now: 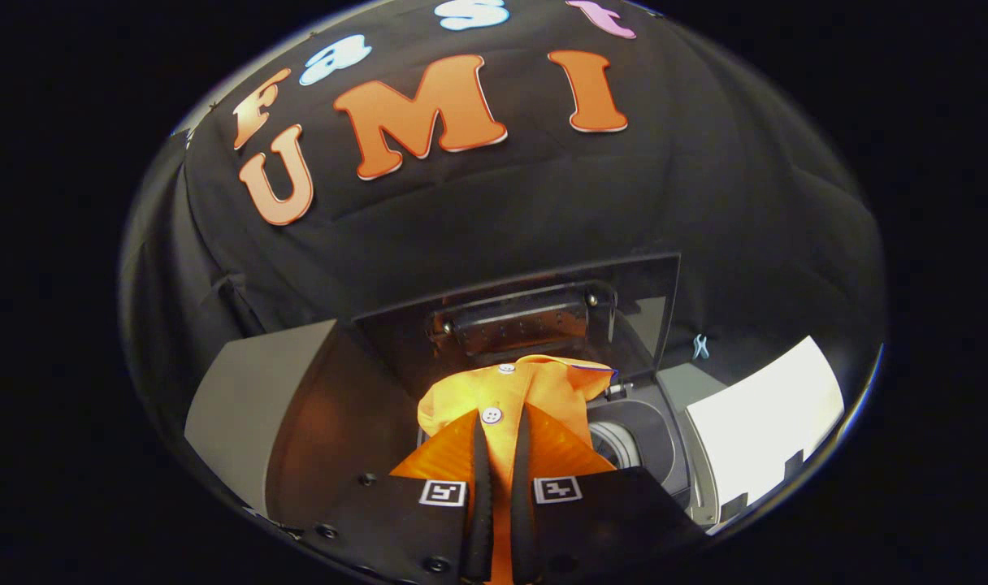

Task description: Put the clothes into the washing machine and then close the washing machine lid.

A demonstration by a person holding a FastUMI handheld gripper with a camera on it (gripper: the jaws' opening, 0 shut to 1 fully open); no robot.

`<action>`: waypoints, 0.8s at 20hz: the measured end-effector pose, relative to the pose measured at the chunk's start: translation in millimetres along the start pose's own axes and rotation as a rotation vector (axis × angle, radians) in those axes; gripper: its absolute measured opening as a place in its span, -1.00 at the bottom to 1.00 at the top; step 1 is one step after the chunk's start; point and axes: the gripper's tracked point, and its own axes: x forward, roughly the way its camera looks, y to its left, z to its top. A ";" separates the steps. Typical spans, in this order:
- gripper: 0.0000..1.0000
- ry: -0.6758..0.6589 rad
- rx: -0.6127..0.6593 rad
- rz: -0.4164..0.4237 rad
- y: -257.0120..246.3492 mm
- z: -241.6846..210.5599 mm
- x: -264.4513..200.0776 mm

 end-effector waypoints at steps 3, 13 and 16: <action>-0.66 0.073 0.017 0.004 -15.0 -34.3 30.3; -0.66 0.192 -0.070 -0.060 -54.7 -98.0 117.2; -0.66 0.246 -0.066 -0.078 -63.9 -121.8 131.9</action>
